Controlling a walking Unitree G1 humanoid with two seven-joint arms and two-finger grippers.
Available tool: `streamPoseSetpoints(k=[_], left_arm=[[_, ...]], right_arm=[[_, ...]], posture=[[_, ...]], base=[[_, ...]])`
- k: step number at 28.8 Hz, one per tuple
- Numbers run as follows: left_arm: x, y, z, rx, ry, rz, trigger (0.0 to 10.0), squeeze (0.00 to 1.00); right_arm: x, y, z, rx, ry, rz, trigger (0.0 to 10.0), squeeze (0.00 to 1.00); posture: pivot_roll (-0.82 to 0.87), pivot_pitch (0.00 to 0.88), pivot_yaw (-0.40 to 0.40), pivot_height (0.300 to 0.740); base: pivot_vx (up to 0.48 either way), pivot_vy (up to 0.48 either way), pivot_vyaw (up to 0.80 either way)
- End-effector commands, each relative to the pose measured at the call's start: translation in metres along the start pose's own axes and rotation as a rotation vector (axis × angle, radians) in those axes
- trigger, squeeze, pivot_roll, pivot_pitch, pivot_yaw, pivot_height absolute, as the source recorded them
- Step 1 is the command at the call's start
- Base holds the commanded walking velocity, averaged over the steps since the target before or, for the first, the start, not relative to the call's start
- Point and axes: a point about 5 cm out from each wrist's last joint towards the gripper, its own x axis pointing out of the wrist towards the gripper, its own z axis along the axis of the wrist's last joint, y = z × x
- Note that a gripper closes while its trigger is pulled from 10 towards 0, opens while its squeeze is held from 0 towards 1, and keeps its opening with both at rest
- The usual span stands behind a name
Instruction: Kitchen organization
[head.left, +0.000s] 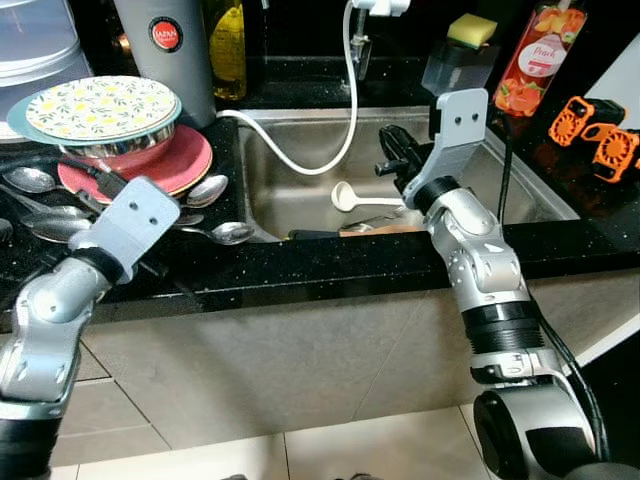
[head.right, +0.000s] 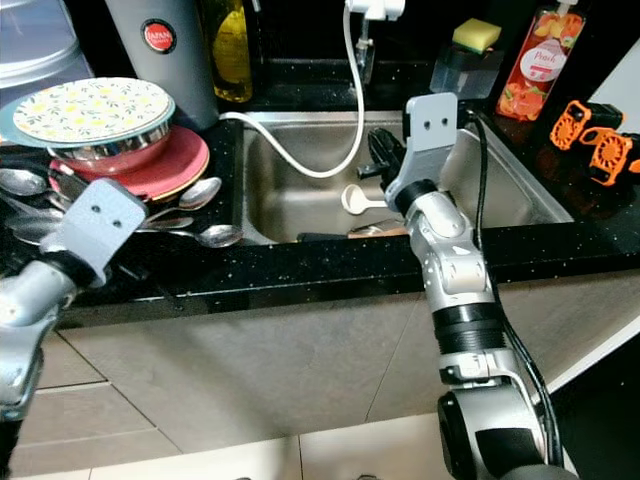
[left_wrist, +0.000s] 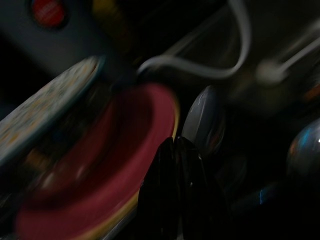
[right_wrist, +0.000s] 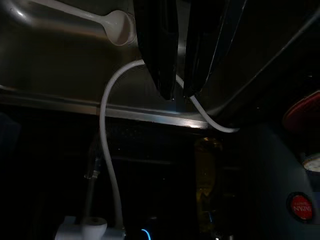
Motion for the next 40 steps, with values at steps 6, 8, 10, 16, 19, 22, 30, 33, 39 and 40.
streamPoseSetpoints(k=[6,8,10,16,19,22,30,33,39,40], left_arm=[[0.008,0.007,0.004,-0.065,0.006,-0.117,10.0,1.00],[0.009,0.009,0.008,-0.062,-0.010,-0.141,10.0,1.00],[0.009,0.010,0.012,-0.060,-0.026,-0.169,10.0,1.00],[-0.013,0.033,0.025,-0.180,-0.055,-0.313,10.0,0.00],[-0.021,0.040,0.027,-0.196,-0.042,-0.368,10.0,0.00],[-0.028,0.041,0.018,-0.191,0.007,-0.452,10.0,0.00],[-0.018,0.056,-0.027,-0.189,0.167,-0.349,10.0,0.00],[-0.010,0.058,-0.035,-0.171,0.197,-0.315,10.0,0.00],[0.002,0.058,-0.039,-0.126,0.195,-0.320,10.0,0.00],[0.004,0.057,-0.039,-0.122,0.189,-0.333,10.0,0.00]], right_arm=[[-0.002,-0.003,0.002,-0.009,-0.007,-0.015,10.0,0.00],[-0.004,-0.005,0.001,-0.009,-0.006,-0.022,10.0,0.00],[-0.005,-0.006,0.001,-0.009,-0.005,-0.028,10.0,0.00],[-0.010,-0.010,0.000,-0.011,-0.006,-0.052,10.0,0.00],[-0.010,-0.011,-0.001,-0.009,-0.004,-0.054,10.0,0.00],[-0.009,-0.008,-0.002,-0.004,-0.001,-0.048,10.0,0.00],[-0.004,-0.001,-0.002,0.008,-0.005,-0.024,10.0,0.00],[-0.005,-0.003,0.000,0.004,-0.005,-0.029,10.0,0.00],[-0.008,-0.007,0.000,-0.001,-0.003,-0.042,10.0,0.00],[-0.008,-0.007,0.000,-0.001,-0.003,-0.043,10.0,0.00]], posture=[[0.14,0.004,-0.052,0.740],[0.14,0.007,-0.047,0.740],[0.13,0.010,-0.042,0.740],[0.13,0.017,-0.022,0.740],[0.13,0.017,-0.022,0.740],[0.16,0.019,-0.032,0.740],[0.17,0.021,-0.039,0.740],[0.15,0.024,-0.039,0.740],[0.13,0.024,-0.033,0.740],[0.13,0.024,-0.033,0.740]], base=[[0.000,0.000,0.00],[0.000,0.000,0.00],[0.000,0.000,0.00],[0.000,0.000,0.00],[0.000,0.000,0.00],[0.000,0.000,0.00],[0.000,0.000,0.00],[0.000,0.000,0.00],[0.000,0.000,0.00],[0.000,0.000,0.00]])
